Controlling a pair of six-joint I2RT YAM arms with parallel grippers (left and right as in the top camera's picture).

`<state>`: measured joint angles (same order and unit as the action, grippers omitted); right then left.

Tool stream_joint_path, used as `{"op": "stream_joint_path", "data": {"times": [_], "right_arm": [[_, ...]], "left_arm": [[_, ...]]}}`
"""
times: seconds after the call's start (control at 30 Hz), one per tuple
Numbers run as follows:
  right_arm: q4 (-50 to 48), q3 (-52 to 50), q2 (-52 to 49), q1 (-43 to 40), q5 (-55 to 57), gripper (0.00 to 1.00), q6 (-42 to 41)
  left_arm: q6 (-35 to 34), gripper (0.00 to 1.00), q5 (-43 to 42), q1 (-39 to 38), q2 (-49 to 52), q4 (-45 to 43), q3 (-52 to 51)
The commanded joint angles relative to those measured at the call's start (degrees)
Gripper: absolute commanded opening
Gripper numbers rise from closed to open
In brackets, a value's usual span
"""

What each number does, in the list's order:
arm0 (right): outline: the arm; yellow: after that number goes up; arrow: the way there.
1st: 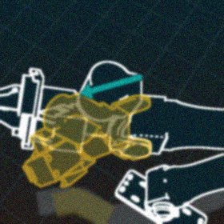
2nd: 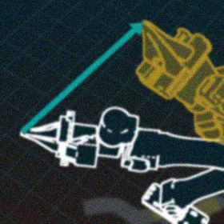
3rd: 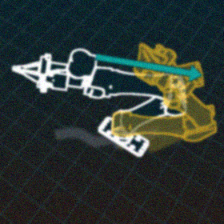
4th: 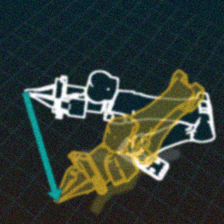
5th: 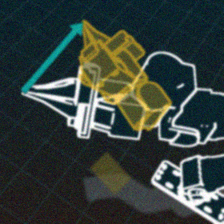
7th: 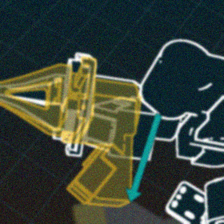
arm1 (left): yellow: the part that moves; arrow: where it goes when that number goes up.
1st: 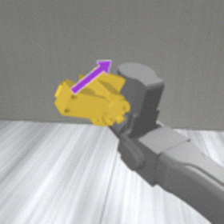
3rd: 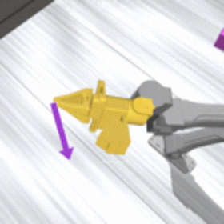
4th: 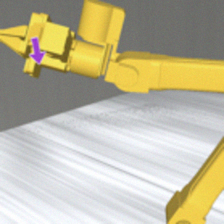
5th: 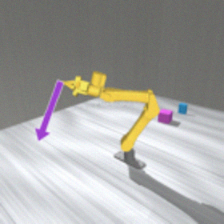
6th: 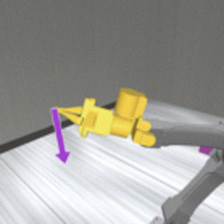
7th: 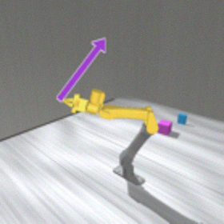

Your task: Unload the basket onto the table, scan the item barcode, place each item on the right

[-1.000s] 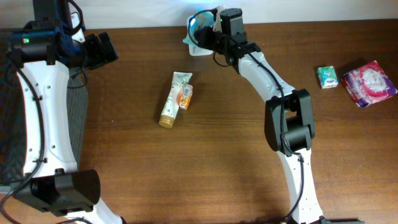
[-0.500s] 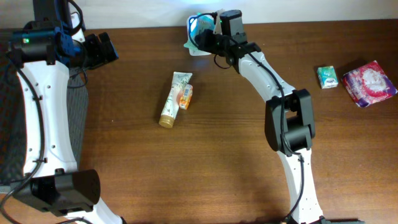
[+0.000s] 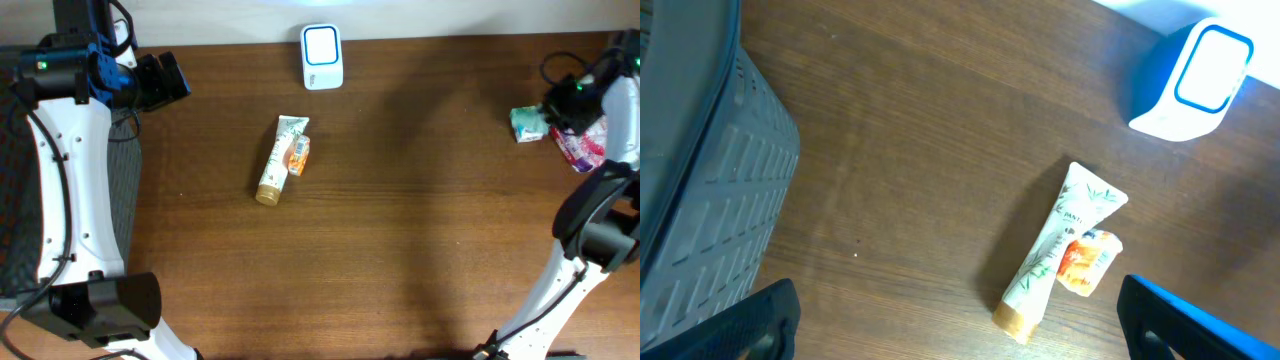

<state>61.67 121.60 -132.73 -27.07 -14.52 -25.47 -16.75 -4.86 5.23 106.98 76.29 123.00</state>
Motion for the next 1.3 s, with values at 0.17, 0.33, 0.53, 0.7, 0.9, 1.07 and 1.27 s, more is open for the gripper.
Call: {"op": "stream_joint_path", "data": {"times": [0.17, 0.33, 0.53, 0.7, 0.9, 1.07, 1.27], "right_arm": [[4.0, 0.2, 2.6, -2.1, -11.4, 0.7, 9.5], [11.5, 0.2, 5.8, 4.3, -41.4, 0.7, 23.5], [13.5, -2.7, 5.6, 24.0, -24.7, 0.7, 28.2], [-0.6, -6.2, 4.7, 40.7, -12.2, 0.69, 9.9], [-11.8, -7.2, 1.5, 53.6, 1.7, 0.68, -4.5], [-14.4, -7.3, -2.4, 57.1, 3.2, 0.73, -5.3], [-13.6, -7.3, -4.2, 57.1, 3.2, 0.14, -5.2]], "left_arm": [[0.1, 0.99, 0.2, 0.2, -0.2, -0.1, 0.5], [0.1, 0.99, 0.2, 0.2, -0.2, -0.1, 0.5], [0.1, 0.99, 0.2, 0.2, -0.2, -0.1, 0.5], [0.1, 0.99, 0.2, 0.2, -0.2, -0.1, 0.5], [0.1, 0.99, 0.2, 0.2, -0.2, -0.1, 0.5], [0.1, 0.99, 0.2, 0.2, -0.2, -0.1, 0.5], [0.1, 0.99, 0.2, 0.2, -0.2, -0.1, 0.5]]}}
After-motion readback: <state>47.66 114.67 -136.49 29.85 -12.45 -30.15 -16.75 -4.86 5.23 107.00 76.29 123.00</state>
